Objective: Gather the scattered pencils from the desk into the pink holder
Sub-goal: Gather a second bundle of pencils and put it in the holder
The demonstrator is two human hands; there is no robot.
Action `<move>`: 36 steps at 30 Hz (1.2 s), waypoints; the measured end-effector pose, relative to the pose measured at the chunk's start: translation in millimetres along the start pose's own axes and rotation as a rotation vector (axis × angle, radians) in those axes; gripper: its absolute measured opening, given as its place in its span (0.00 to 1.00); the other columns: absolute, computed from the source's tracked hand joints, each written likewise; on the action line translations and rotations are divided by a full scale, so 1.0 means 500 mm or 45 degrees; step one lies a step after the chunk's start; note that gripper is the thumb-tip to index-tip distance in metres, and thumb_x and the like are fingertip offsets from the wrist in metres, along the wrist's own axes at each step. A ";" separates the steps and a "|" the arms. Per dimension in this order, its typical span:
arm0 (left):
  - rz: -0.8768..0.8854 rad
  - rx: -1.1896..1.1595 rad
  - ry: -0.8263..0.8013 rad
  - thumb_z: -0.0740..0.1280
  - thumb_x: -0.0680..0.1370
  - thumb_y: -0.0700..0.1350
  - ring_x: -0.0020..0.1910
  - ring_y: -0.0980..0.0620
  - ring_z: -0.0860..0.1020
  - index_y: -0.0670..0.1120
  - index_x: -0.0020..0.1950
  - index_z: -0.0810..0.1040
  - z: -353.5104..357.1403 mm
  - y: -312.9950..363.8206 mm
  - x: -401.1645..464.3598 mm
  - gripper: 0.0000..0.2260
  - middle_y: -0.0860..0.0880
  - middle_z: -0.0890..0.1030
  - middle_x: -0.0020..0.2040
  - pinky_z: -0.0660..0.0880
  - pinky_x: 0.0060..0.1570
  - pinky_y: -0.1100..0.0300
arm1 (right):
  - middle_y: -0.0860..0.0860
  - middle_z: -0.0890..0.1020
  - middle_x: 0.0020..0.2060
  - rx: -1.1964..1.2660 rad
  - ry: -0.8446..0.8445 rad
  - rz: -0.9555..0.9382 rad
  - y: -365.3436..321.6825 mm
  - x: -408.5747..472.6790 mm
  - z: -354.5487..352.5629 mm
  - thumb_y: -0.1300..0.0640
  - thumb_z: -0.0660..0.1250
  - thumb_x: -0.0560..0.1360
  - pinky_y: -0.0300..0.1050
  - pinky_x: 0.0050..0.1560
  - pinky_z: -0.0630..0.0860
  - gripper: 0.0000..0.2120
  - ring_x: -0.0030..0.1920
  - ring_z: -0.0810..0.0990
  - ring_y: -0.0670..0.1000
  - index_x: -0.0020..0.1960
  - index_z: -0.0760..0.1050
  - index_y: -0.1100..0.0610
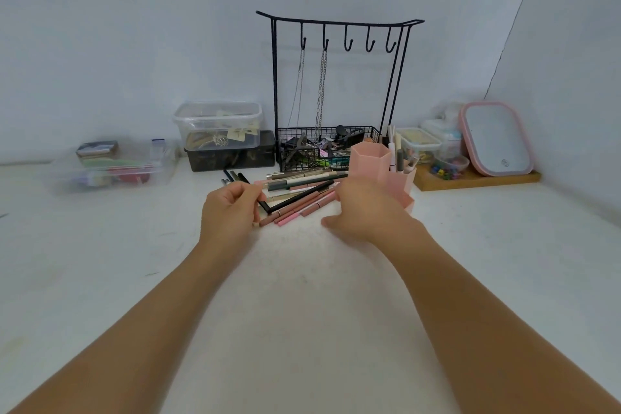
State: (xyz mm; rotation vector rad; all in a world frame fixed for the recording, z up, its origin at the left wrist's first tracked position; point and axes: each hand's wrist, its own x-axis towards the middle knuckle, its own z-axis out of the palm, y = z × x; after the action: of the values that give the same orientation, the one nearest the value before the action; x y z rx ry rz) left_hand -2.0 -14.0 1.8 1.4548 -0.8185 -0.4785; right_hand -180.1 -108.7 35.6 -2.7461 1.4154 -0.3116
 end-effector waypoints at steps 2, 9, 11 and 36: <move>-0.038 0.040 0.078 0.67 0.81 0.48 0.28 0.54 0.71 0.41 0.41 0.83 -0.008 -0.007 0.010 0.13 0.48 0.76 0.28 0.69 0.35 0.58 | 0.47 0.76 0.38 0.036 0.026 0.066 0.011 0.007 0.011 0.44 0.71 0.75 0.45 0.39 0.76 0.13 0.40 0.77 0.50 0.49 0.75 0.54; -0.129 0.107 0.113 0.69 0.79 0.48 0.32 0.50 0.71 0.44 0.41 0.83 -0.018 -0.026 0.031 0.11 0.49 0.78 0.32 0.70 0.40 0.54 | 0.49 0.76 0.36 0.021 0.143 0.294 0.038 0.018 0.028 0.51 0.69 0.75 0.42 0.32 0.69 0.10 0.36 0.75 0.49 0.41 0.71 0.54; -0.126 0.113 0.094 0.69 0.79 0.49 0.33 0.50 0.72 0.45 0.41 0.83 -0.018 -0.028 0.032 0.11 0.49 0.79 0.33 0.71 0.41 0.54 | 0.49 0.80 0.44 0.089 0.178 0.183 0.028 0.016 0.039 0.52 0.69 0.74 0.45 0.42 0.74 0.06 0.45 0.78 0.52 0.49 0.75 0.53; 0.014 0.158 0.059 0.66 0.80 0.43 0.39 0.53 0.75 0.44 0.44 0.82 -0.018 -0.031 0.035 0.07 0.50 0.80 0.39 0.72 0.41 0.60 | 0.45 0.80 0.41 0.602 0.198 -0.281 0.002 0.074 0.103 0.57 0.71 0.70 0.44 0.40 0.77 0.05 0.39 0.77 0.44 0.41 0.76 0.48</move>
State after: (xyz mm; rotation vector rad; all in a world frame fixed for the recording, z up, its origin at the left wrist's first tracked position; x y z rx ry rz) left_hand 18.9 -22.2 -9.4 1.5693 -0.8309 -0.3892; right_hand -150.3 -142.4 -8.9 -2.5156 0.9069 -0.7721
